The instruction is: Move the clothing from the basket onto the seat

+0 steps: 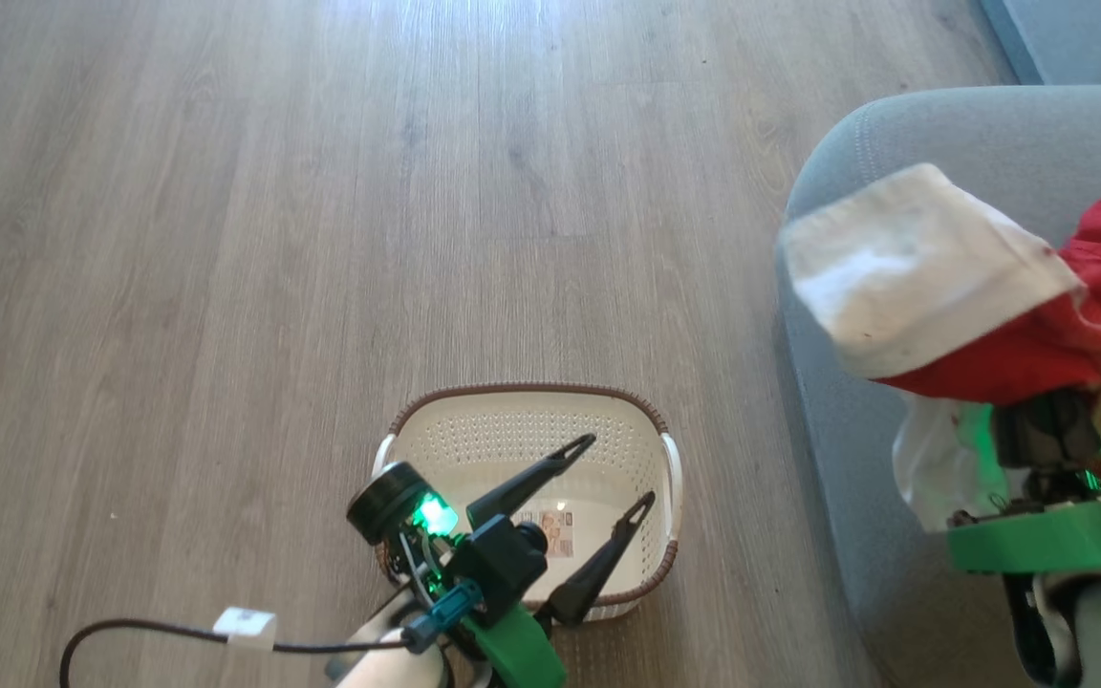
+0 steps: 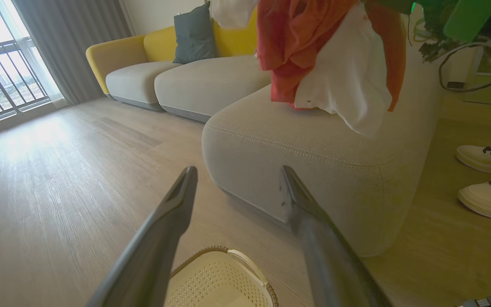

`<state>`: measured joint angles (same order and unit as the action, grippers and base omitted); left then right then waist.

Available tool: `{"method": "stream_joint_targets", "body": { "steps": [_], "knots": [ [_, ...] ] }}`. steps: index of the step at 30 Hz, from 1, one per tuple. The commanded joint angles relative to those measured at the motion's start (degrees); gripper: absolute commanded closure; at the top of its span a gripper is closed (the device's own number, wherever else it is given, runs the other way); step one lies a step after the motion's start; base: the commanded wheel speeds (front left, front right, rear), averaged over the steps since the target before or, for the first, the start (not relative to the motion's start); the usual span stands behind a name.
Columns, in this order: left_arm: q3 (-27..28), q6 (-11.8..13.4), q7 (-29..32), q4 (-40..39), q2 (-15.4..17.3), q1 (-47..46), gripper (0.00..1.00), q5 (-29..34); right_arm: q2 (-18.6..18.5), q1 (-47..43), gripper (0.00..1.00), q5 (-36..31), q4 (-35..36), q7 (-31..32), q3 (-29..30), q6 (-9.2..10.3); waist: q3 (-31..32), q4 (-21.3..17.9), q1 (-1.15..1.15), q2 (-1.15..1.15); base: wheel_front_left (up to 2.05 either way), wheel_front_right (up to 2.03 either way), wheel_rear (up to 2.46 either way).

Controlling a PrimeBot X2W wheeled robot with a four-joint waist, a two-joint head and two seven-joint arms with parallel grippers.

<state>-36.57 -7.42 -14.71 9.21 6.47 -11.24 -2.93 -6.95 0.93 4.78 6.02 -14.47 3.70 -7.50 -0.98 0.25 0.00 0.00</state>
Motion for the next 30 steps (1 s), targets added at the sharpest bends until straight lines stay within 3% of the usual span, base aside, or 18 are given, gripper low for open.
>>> {"method": "stream_joint_targets", "body": {
  "steps": [1, 23, 30],
  "knots": [
    [1.9, -0.1, -0.3, -1.5, 0.5, -0.6, 0.0, -0.2, 0.0, 0.4, 1.0, 0.4, 1.6, -0.5, -0.1, 0.01, 0.1, -0.2, 0.0, 0.0, 0.0, 0.0, 0.0],
    [1.2, -0.1, -0.3, 0.5, 0.4, 1.3, 0.0, -0.2, -0.2, -1.4, 1.0, 1.6, -2.8, -0.5, 2.9, 0.01, 0.8, -1.3, 0.0, 0.0, 0.0, 0.0, 0.0],
    [1.5, -0.1, -0.3, 0.2, 0.5, 2.0, 0.0, 0.1, -1.2, -0.8, 1.0, 1.5, -1.6, -0.5, 2.4, 0.01, 0.8, -4.1, 0.0, 0.0, 0.0, 0.0, 0.0]
  ]
}}
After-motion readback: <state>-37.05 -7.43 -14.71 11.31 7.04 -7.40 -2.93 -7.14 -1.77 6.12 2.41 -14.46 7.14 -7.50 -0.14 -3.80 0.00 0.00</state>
